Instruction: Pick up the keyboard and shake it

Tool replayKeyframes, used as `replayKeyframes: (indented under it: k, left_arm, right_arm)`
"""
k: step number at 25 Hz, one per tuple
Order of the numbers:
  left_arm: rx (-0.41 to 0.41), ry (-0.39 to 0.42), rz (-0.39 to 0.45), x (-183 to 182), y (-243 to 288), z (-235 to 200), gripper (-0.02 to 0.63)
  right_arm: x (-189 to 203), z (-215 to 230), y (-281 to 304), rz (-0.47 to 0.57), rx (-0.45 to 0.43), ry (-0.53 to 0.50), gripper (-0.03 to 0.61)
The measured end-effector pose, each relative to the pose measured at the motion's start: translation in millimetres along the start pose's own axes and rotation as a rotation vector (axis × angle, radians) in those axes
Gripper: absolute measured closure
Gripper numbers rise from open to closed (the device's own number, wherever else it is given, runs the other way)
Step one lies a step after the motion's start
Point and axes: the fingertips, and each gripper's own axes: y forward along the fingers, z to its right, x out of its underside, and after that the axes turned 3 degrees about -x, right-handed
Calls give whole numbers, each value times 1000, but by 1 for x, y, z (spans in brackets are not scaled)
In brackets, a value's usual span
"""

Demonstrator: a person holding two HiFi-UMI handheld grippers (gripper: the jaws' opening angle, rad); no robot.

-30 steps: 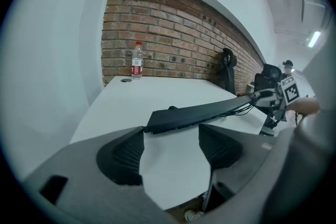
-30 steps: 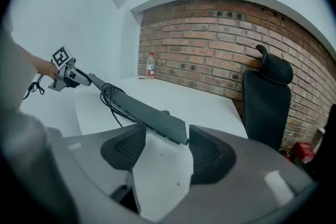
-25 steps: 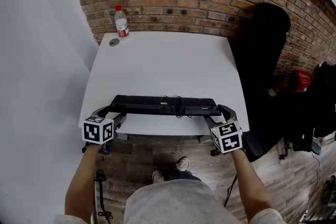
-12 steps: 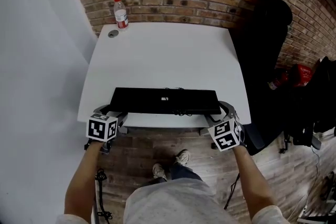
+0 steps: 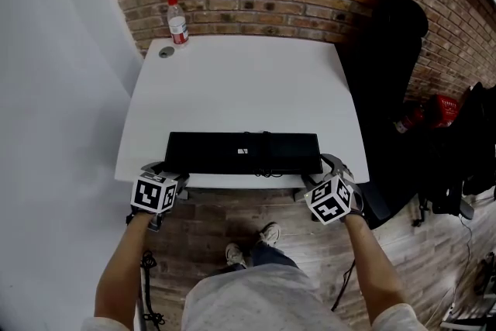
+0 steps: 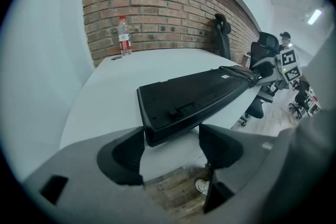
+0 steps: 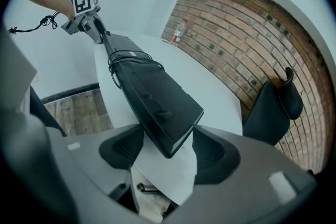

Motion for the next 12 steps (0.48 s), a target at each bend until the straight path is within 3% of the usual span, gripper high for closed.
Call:
replayKeyframes:
  k: [12]
  left_arm:
    - [11, 16, 15, 12, -14, 3, 304]
  right_arm:
    - [2, -16, -16, 23, 21, 85, 308]
